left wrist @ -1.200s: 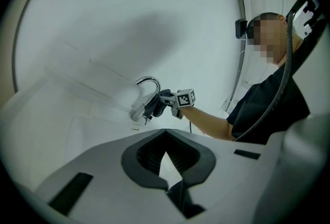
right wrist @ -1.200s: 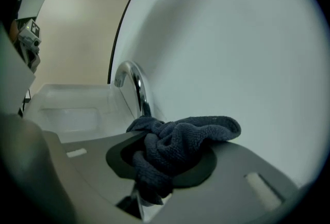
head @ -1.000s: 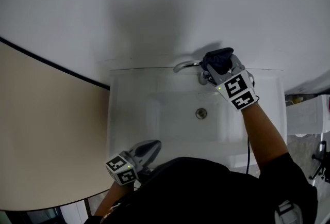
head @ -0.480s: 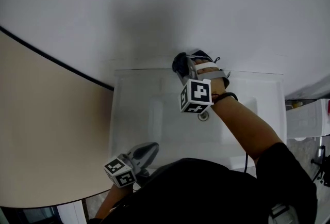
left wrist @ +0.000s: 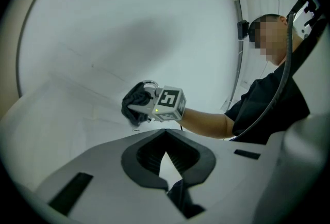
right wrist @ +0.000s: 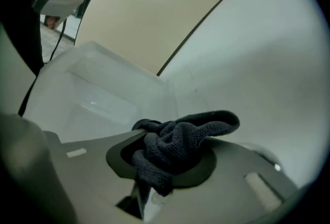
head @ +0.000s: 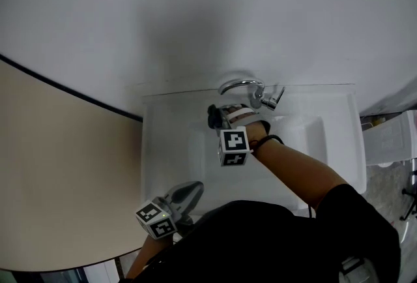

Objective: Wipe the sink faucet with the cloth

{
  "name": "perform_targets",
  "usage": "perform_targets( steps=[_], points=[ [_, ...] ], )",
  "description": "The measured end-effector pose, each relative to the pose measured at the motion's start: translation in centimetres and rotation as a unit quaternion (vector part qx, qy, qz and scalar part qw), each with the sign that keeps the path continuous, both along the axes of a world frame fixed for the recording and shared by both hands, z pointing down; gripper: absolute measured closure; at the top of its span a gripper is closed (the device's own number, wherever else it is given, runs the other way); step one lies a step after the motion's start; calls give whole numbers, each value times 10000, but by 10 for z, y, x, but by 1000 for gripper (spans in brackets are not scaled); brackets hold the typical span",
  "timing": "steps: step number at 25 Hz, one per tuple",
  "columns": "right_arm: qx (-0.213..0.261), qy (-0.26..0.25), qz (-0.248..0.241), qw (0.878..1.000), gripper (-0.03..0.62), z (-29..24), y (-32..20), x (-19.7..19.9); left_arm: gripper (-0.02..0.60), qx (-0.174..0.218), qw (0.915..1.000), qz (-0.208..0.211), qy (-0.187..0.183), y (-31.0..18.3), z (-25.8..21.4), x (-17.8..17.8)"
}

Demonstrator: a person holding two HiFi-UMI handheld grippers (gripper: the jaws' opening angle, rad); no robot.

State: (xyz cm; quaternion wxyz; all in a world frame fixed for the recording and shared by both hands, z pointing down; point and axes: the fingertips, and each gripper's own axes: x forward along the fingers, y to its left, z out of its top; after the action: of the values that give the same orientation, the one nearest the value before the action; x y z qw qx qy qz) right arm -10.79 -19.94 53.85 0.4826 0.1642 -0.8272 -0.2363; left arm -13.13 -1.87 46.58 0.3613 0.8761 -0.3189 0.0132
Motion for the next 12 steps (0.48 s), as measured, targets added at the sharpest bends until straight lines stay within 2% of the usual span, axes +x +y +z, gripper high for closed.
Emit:
perform_targets(
  steps=[2, 3, 5, 7, 8, 9, 10, 12],
  points=[
    [-183, -748, 423, 9961, 491, 0, 3, 24, 589, -25, 10000, -48, -76, -1, 0, -2],
    [-345, -1191, 731, 9896, 491, -2, 1, 41, 589, -65, 9999, -81, -108, -2, 1, -4],
    [-736, -2038, 1586, 9633, 491, -7, -14, 88, 589, -153, 9997, -116, -129, -1, 4, -5],
    [-960, -2600, 2499, 9278, 491, -9, -34, 142, 589, -216, 9997, -78, -116, -1, 6, -3],
    [-984, -2741, 2843, 9134, 491, -10, -43, 163, 589, -228, 9997, -40, -115, -1, 7, -1],
    [-953, -2791, 3078, 9046, 491, -11, -53, 179, 589, -232, 9997, 0, -118, -1, 7, 2],
    [-876, -2764, 3210, 9016, 491, -12, -62, 190, 589, -231, 9996, 35, -124, -2, 6, 4],
    [-698, -2551, 3245, 9081, 491, -15, -80, 198, 588, -219, 9997, 82, -123, -5, 5, 8]
  ],
)
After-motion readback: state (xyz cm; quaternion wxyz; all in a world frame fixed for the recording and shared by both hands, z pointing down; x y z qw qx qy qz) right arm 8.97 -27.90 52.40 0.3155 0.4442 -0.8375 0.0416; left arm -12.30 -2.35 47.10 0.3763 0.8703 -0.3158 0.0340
